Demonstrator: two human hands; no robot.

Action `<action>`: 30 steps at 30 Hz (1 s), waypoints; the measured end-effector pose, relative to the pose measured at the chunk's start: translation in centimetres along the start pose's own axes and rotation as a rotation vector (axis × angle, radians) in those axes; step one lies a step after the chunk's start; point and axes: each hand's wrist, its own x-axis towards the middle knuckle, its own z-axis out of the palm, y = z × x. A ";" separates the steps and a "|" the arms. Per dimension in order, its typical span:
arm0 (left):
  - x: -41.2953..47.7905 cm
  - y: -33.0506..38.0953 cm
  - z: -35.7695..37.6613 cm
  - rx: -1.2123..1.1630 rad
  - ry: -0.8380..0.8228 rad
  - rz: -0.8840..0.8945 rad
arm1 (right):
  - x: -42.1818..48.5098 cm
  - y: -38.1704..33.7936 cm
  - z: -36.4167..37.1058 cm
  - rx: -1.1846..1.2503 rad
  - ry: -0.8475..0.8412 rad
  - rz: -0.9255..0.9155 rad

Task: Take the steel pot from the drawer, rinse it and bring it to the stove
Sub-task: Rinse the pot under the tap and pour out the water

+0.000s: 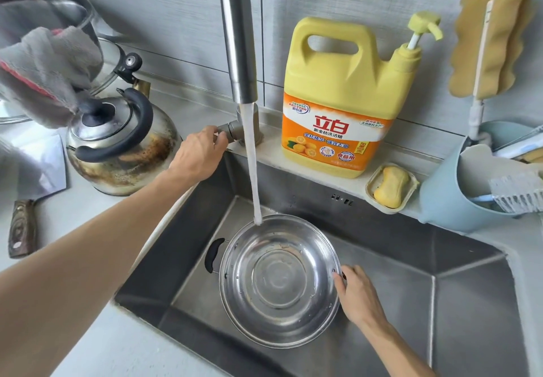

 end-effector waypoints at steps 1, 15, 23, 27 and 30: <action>-0.2 0.0 0.1 -0.020 0.001 -0.003 | 0.0 -0.1 -0.1 0.001 -0.002 0.000; -12.9 -8.5 14.6 0.254 -0.614 -0.101 | -0.6 -1.2 -1.2 0.014 -0.048 0.060; -13.2 -10.3 16.7 0.144 -0.573 -0.177 | -0.5 -2.1 -2.4 -0.020 -0.044 0.046; -13.2 -11.1 17.3 0.056 -0.640 -0.179 | -0.2 -3.6 -5.0 -0.102 0.018 -0.023; -13.4 -11.1 17.3 -0.051 -0.716 -0.191 | -0.2 -4.7 -6.8 -0.143 0.109 -0.108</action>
